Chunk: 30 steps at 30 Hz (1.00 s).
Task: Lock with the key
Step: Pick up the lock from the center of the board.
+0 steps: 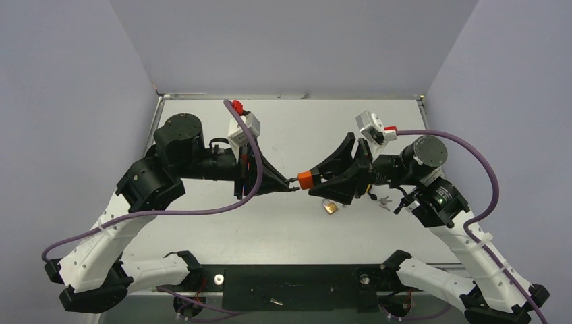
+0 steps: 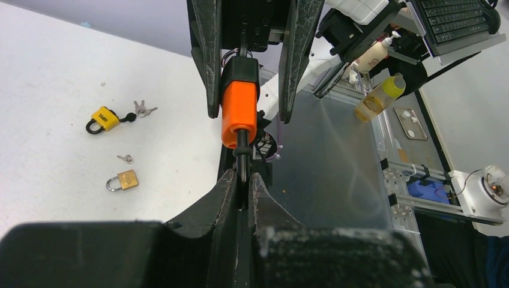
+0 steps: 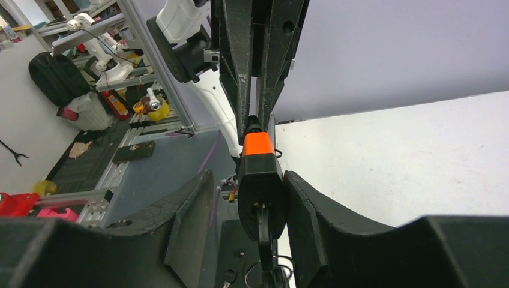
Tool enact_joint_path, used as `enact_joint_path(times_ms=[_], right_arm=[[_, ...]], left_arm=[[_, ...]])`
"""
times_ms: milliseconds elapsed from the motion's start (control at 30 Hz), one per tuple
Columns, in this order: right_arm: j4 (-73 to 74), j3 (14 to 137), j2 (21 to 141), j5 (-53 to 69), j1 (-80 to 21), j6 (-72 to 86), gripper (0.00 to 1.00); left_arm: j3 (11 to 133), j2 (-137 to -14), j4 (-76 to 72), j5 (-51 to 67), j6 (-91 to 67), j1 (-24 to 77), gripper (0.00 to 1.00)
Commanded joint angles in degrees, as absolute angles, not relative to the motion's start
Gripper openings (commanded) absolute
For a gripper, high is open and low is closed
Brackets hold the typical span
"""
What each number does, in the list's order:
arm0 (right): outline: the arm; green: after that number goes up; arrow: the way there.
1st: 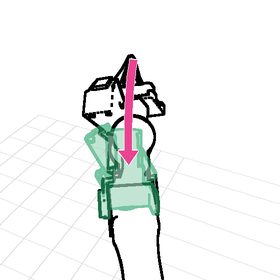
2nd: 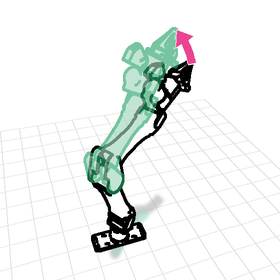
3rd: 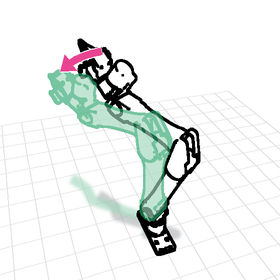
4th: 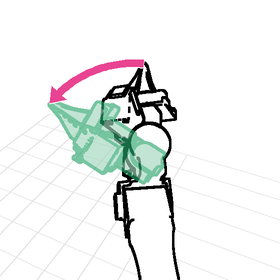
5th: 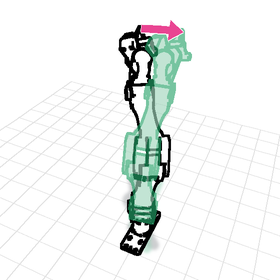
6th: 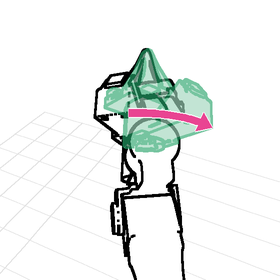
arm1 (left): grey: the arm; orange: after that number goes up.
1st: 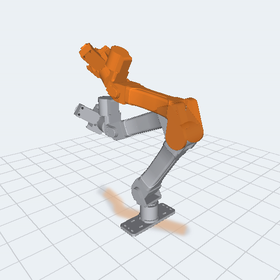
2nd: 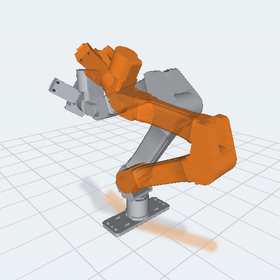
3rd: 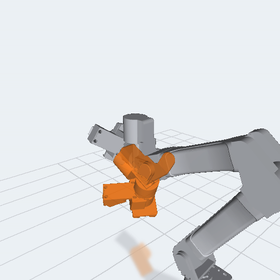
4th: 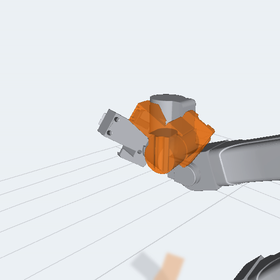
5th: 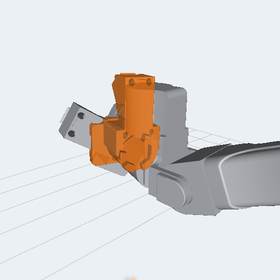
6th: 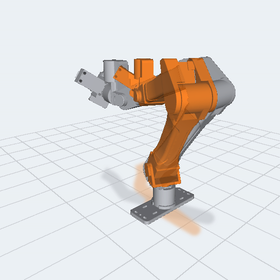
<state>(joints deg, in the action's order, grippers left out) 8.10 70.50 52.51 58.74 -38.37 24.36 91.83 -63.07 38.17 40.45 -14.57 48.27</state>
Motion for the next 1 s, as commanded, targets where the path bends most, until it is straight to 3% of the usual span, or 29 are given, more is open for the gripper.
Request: enact_joint_path(times_ms=[0,333,400,500,633,700,800,967], right_arm=[[3.2,70.2,51.4,58.3,-39.6,25.3,0.42],[3.8,70.6,52.1,56.2,-41.2,24.9,0.34],[3.8,70.7,52.1,55.4,-41.5,25.0,0.25],[4.7,70.5,52.0,54.5,-41.6,24.8,0.03],[5.2,69.8,50.9,50.3,-41.5,24.9,0.00],[5.0,69.6,50.2,47.8,-41.5,25.4,0.00],[3.1,69.4,49.3,45.6,-41.2,27.7,0.00],[0.6,69.3,48.1,42.8,-40.5,31.2,0.00]], left_arm=[[92.6,-63.2,32.2,41.6,-14.2,47.9,0.00],[92.6,-63.9,32.3,41.9,-14.1,47.6,0.00],[92.7,-63.9,32.3,41.9,-14.1,47.6,0.00],[92.8,-63.9,32.3,41.4,-14.3,47.4,0.00],[93.3,-64.3,32.3,40.5,-15.2,46.6,0.00],[92.8,-64.4,32.1,39.9,-15.9,46.2,0.05],[91.5,-63.6,30.4,39.6,-16.8,45.3,0.22],[88.9,-61.6,26.7,41.6,-19.0,41.9,0.29]])
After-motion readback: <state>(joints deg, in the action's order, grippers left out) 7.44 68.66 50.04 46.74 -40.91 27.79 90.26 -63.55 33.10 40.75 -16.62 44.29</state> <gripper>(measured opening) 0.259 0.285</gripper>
